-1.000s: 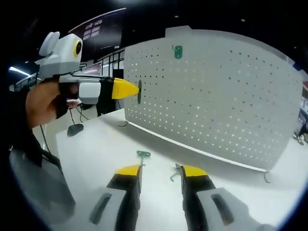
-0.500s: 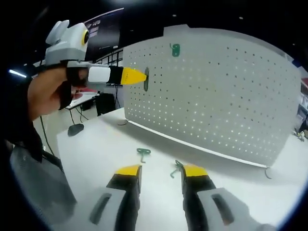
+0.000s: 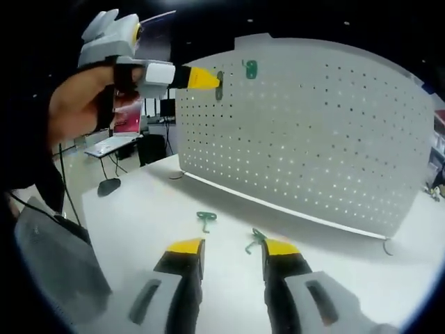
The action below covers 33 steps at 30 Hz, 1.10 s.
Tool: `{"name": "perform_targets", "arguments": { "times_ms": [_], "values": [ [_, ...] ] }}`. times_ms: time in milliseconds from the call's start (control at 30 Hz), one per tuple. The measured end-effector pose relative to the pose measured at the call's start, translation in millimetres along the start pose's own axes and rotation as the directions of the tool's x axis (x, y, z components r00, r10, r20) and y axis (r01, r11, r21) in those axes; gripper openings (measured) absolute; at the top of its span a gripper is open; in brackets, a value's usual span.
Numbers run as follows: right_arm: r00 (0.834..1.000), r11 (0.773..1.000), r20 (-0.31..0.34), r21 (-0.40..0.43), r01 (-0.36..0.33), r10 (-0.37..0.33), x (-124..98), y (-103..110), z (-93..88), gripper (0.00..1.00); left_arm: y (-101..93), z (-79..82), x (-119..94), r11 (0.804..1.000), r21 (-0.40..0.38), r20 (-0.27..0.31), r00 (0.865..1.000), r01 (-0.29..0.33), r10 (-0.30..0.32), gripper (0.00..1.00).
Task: Insert the hook assembly into the mounting plate slot until the hook locks in place.
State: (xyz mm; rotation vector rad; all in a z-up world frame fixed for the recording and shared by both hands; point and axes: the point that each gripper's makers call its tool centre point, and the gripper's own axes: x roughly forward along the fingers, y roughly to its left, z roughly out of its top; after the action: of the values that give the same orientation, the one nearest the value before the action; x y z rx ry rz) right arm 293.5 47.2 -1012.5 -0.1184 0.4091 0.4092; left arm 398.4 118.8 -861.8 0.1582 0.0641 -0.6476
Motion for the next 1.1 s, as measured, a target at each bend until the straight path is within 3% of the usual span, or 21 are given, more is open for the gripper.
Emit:
{"name": "perform_targets", "arguments": {
  "times_ms": [400,700,1100],
  "values": [
    [1.000,1.000,0.011,0.020,0.014,-0.015,-4.8,-6.7,1.0,0.30,1.5,32.2,15.8,0.999,0.006,0.034,0.999,-0.038,0.038,0.02],
    [0.999,0.999,0.023,0.015,0.029,-0.029,-7.9,-12.5,4.0,0.30,4.2,24.5,27.6,0.998,-0.023,0.015,0.998,-0.065,0.066,0.02],
    [0.999,0.999,0.033,0.025,0.021,-0.022,-6.8,-13.0,7.1,0.32,19.5,50.6,49.4,0.990,-0.060,0.057,0.990,-0.125,0.129,0.02]
  ]
}}
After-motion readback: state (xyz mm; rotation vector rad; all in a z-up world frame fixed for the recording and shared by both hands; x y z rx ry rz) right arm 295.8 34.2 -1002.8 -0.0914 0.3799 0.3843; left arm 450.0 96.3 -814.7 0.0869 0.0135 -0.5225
